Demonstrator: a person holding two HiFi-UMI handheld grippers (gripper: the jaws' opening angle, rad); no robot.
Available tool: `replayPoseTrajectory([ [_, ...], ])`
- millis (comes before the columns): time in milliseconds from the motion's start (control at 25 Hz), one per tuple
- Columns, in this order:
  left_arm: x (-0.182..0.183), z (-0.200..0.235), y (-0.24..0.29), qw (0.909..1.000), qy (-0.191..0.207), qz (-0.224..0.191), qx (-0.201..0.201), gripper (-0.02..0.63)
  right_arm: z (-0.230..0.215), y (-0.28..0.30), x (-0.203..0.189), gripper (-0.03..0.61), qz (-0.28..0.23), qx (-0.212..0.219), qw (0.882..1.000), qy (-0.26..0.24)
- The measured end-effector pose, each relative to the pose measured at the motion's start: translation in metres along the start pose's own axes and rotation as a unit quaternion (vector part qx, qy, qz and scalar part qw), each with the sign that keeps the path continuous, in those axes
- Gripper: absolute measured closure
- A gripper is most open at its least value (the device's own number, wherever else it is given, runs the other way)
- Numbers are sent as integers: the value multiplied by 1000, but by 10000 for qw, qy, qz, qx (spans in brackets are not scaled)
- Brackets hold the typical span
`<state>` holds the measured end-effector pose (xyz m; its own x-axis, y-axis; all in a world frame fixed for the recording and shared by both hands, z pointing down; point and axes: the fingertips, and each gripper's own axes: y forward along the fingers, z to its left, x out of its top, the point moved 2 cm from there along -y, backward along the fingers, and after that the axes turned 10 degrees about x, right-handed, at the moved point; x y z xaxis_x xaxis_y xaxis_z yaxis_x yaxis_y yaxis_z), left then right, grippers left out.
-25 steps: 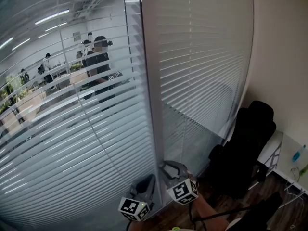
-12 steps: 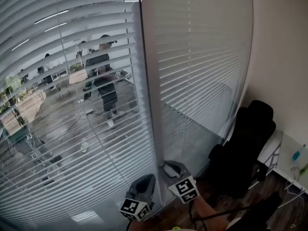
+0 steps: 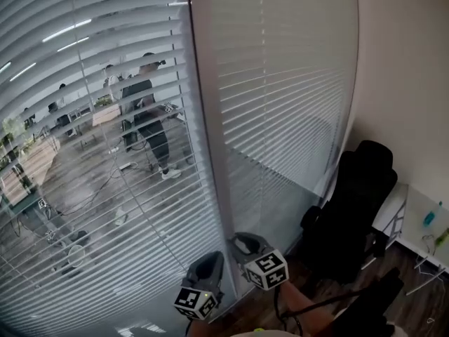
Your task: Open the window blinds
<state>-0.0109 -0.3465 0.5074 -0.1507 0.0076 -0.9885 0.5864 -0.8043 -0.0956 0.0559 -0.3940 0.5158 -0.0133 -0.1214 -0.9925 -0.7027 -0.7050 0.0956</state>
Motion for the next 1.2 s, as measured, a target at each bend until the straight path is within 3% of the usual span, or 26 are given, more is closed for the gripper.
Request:
replayPoseTrajectory([
  [720, 2, 2, -3, 9999, -91, 33, -78, 620, 1, 0, 0, 449, -62, -45, 9995, 313],
  [1200, 0, 2, -1, 9998, -88, 24, -159, 620, 0, 2, -1, 449, -59, -52, 9996, 256],
])
